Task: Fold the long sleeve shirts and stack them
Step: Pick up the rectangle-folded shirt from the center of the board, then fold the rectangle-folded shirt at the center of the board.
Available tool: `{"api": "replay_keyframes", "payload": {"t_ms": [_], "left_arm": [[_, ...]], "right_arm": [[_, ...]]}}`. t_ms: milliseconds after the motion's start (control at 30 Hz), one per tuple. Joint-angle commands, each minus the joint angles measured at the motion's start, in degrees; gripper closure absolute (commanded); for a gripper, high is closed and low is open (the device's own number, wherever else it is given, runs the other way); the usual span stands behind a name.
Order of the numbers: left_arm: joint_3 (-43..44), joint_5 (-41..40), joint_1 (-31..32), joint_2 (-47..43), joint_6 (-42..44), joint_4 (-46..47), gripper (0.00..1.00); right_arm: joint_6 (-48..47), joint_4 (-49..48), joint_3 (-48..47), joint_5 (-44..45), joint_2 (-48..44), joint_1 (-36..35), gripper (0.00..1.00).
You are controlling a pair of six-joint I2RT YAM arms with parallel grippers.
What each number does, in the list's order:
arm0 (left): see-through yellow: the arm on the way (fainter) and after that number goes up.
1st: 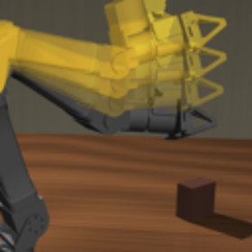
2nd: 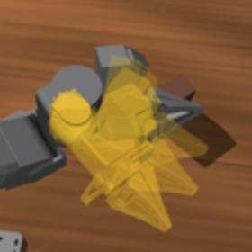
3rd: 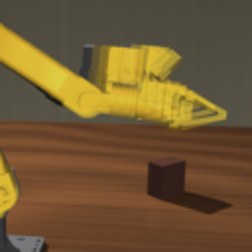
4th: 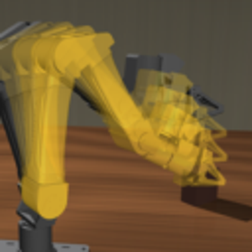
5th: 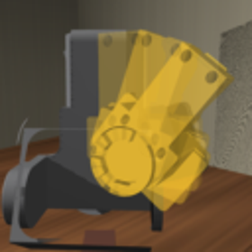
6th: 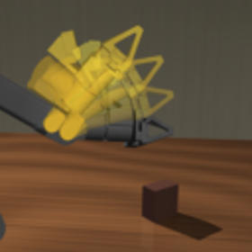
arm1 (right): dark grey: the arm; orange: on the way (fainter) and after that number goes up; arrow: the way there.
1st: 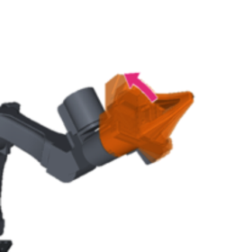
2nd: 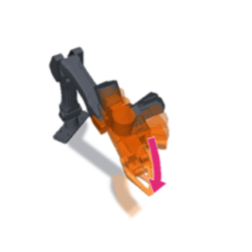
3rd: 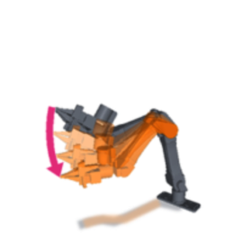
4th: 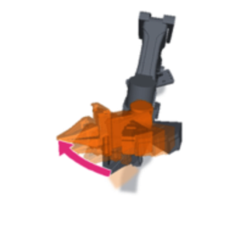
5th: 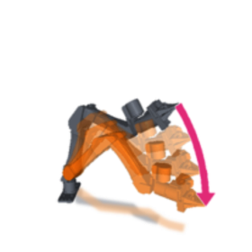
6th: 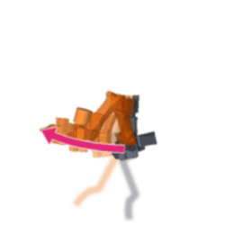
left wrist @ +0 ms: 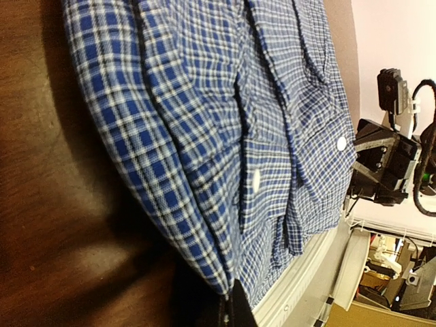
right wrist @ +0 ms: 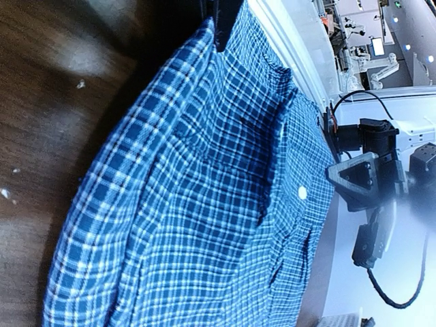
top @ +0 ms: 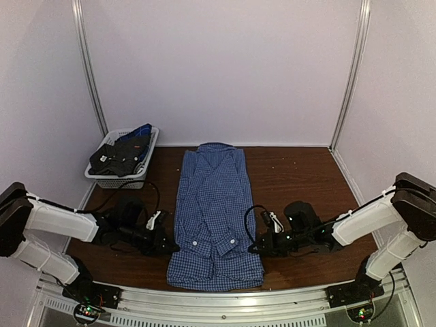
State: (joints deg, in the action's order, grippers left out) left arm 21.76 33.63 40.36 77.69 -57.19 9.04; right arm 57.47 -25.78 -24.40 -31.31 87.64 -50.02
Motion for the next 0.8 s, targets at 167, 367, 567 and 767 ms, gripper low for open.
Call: {"api": "replay_keyframes", "payload": {"t_ms": [167, 367, 567, 767], "left_arm": [[1.2, 3.3, -1.2, -4.4, -4.2, 4.1, 1.0], [4.4, 7.0, -5.7, -1.3, -10.9, 11.1, 1.0], [9.4, 8.3, -10.5, 6.7, -17.1, 18.0, 1.0], [12.6, 4.7, -15.2, 15.4, -18.5, 22.7, 1.0]], "right_arm": [[0.7, 1.2, -4.9, -0.6, -3.5, 0.8, 1.0], [2.6, -2.5, -9.2, -3.3, -0.4, 5.2, 1.0], [3.5, -5.3, -16.0, -4.0, 6.9, 10.1, 1.0], [4.1, -8.4, -21.3, -2.5, 15.1, 15.4, 1.0]]}}
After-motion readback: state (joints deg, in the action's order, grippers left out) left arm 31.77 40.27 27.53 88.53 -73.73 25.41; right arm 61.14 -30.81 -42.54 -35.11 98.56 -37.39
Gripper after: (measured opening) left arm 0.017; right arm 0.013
